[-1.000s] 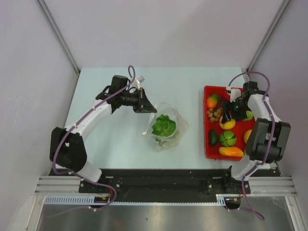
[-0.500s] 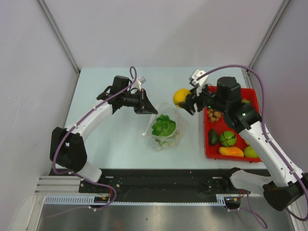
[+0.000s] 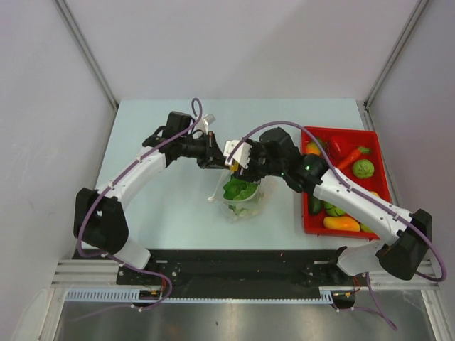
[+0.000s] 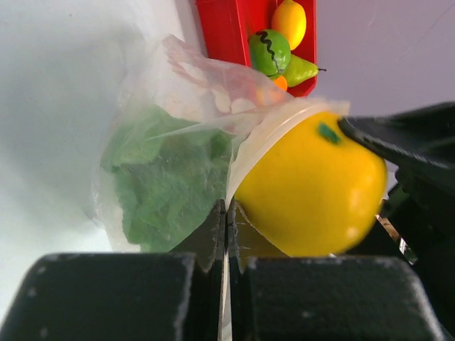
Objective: Place the food in the zip-top bag and seal the zipper
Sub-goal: Place the fake fruit in the zipper food storage bag.
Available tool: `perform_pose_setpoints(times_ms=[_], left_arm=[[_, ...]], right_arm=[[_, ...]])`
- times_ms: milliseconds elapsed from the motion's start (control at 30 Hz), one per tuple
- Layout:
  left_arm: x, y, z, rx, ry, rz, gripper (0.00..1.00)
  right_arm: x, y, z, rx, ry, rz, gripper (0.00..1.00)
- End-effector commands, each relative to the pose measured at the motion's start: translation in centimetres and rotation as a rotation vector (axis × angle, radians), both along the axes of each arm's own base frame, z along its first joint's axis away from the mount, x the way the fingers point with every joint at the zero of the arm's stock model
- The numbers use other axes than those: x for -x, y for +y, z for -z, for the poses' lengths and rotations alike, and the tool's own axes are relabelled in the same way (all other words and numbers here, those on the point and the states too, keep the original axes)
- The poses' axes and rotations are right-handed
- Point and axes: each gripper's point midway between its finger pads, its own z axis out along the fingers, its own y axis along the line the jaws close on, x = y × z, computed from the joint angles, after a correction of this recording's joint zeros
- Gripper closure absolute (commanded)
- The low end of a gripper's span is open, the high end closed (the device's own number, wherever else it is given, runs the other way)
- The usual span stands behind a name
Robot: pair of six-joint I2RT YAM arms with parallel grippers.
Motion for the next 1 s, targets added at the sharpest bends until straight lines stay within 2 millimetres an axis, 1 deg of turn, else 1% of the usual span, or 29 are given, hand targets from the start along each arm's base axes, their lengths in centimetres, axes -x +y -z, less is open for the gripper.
perform_pose_setpoints(times_ms=[0,33,100,233,267,367,433,467,533,567,600,667,700,733,767,800,833,867,900,967], left_arm=[[0.1,-0.1,-2.8,0.032,-0.098,0.023,1.00],[0.1,-0.1,-2.8,0.032,-0.102,0.025,1.00],[0.1,-0.1,-2.7,0.030,-0.099,0.025,1.00],[0.2,-0.2,-2.7,0.036,-0.093,0.033,1.00],[0.2,-0.2,-2.7,0.037,-0.095,0.031,1.00],[0.2,-0.2,-2.8,0.041,-0.099,0.037,1.00],[0.3,-0.2,-2.7,0.042,-0.095,0.041,1.00],[0.3,-0.2,-2.7,0.041,-0.091,0.040,1.00],[0.2,-0.3,-2.6,0.040,-0.093,0.042,1.00],[0.3,-0.3,-2.6,0.041,-0.093,0.045,1.00],[0.3,-0.3,-2.6,0.041,-0.094,0.045,1.00],[0.2,-0.3,-2.6,0.042,-0.093,0.044,1.00],[0.2,-0.4,-2.5,0.040,-0.089,0.044,1.00],[0.2,-0.3,-2.6,0.043,-0.090,0.044,1.00],[0.2,-0.4,-2.6,0.043,-0.090,0.044,1.00],[0.1,-0.4,-2.8,0.045,-0.092,0.043,1.00],[0.1,-0.4,-2.8,0.048,-0.094,0.045,1.00],[0.1,-0.4,-2.8,0.047,-0.091,0.043,1.00],[0.1,-0.5,-2.9,0.050,-0.094,0.042,1.00],[0.1,-0.6,-3.0,0.056,-0.093,0.042,1.00]], right_arm=[[-0.7,-1.9,1.8,0.181,-0.093,0.010,1.00],[-0.8,-2.5,2.6,0.229,-0.097,0.030,1.00],[-0.9,-3.1,3.4,0.284,-0.106,0.039,1.00],[-0.7,-3.9,6.3,0.393,-0.061,0.046,1.00],[-0.7,-4.2,6.7,0.411,-0.053,0.055,1.00],[0.0,-4.4,7.6,0.414,0.007,0.055,1.00],[0.5,-4.8,8.3,0.384,0.084,0.081,0.98],[1.1,-4.5,8.5,0.352,0.132,0.060,0.96],[1.5,-4.7,9.3,0.323,0.224,0.091,0.90],[1.5,-4.7,10.0,0.308,0.276,0.098,0.85],[1.4,-4.9,10.1,0.297,0.304,0.109,0.72],[1.3,-4.9,10.4,0.266,0.359,0.135,0.54],[1.2,-4.7,10.1,0.256,0.364,0.139,0.40],[1.2,-4.5,9.6,0.240,0.363,0.141,0.33],[1.4,-4.2,9.1,0.220,0.369,0.135,0.24],[1.5,-3.8,7.7,0.189,0.351,0.126,0.21],[1.6,-3.6,6.8,0.166,0.342,0.120,0.18],[2.1,-3.0,6.0,0.137,0.345,0.101,0.13],[2.4,-2.6,4.1,0.092,0.318,0.086,0.11],[3.2,-1.8,2.2,0.034,0.306,0.045,0.06]])
